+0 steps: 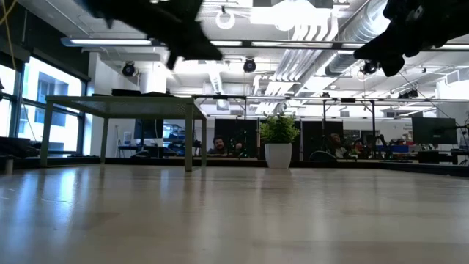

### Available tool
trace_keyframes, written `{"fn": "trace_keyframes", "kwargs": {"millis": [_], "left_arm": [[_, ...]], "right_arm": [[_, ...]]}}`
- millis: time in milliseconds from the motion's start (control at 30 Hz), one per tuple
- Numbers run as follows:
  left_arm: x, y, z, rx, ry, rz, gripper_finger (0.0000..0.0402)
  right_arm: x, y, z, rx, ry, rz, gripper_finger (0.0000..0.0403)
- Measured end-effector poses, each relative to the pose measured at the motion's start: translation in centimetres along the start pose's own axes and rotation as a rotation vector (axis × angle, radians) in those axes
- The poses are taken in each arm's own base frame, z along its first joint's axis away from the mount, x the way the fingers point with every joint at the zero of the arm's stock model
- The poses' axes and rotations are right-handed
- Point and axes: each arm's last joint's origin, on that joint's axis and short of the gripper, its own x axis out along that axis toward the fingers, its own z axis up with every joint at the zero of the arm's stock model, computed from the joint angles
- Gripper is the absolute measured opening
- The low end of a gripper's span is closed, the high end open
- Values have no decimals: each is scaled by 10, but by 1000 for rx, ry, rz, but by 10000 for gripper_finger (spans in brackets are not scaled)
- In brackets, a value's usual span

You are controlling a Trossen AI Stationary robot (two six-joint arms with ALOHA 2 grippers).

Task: Pick & Place Mini shaped plates
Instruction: Return to Home Position

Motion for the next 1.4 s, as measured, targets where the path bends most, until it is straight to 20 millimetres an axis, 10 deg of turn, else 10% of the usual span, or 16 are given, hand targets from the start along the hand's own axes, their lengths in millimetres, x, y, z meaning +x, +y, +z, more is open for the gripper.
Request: {"fn": "trace_keyframes", "kwargs": {"millis": [733,1000,1400], "left_arm": [[-170,72,-89,-62,-313,-18,0],[-175,75,-101,-79,-218,-52,0],[-172,80,-119,-86,-38,38,0]], "right_arm": [[-40,-5,-2,80,-283,-135,1],[-10,-14,-43,108,-519,-143,1],[1,-25,-69,201,-415,-390,7]]}}
